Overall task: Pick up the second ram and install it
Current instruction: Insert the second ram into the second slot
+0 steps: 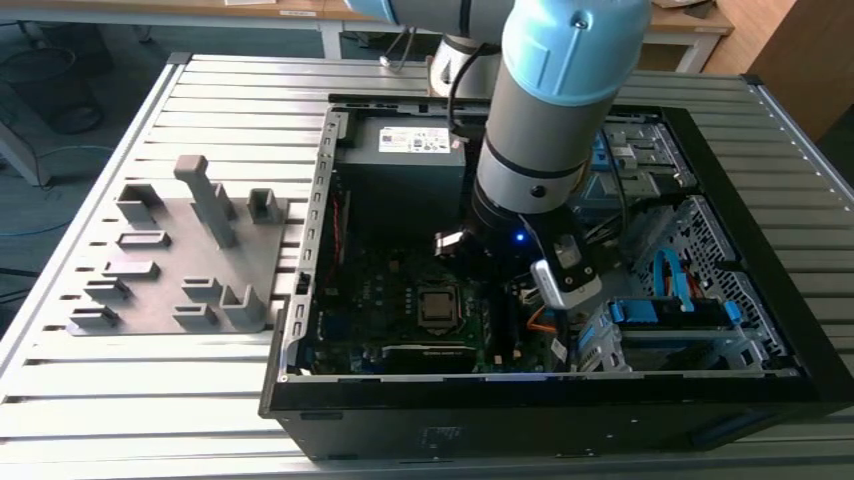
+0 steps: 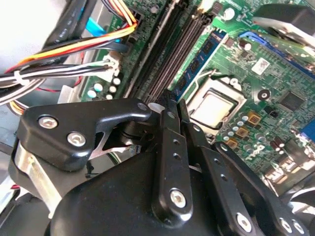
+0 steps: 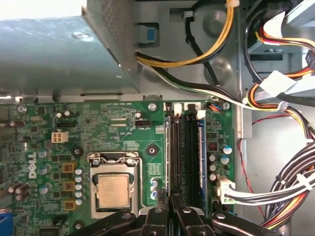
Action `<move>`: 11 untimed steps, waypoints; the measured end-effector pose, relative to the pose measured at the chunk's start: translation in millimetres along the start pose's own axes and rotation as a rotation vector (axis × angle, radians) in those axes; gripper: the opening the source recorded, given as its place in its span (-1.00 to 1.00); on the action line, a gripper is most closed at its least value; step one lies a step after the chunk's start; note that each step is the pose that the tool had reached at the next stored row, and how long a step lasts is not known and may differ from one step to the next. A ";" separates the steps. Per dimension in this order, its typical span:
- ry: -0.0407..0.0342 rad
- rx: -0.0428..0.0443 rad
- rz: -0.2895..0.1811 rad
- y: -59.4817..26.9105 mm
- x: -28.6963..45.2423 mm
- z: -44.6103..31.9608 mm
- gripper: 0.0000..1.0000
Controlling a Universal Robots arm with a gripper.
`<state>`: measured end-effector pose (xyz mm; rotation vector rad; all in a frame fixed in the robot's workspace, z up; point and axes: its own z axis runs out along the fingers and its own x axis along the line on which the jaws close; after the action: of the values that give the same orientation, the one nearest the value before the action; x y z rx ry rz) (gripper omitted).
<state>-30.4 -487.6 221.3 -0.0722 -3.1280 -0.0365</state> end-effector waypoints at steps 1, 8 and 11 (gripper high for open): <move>-0.0001 0.0013 0.000 0.1 -1.1 0.3 -0.73; -0.0004 0.0083 -0.002 1.1 -3.7 2.2 -0.73; -0.0007 0.0157 -0.001 1.6 -4.2 2.4 -0.73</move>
<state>-26.1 -486.2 218.9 -0.0699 -3.1286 -0.0119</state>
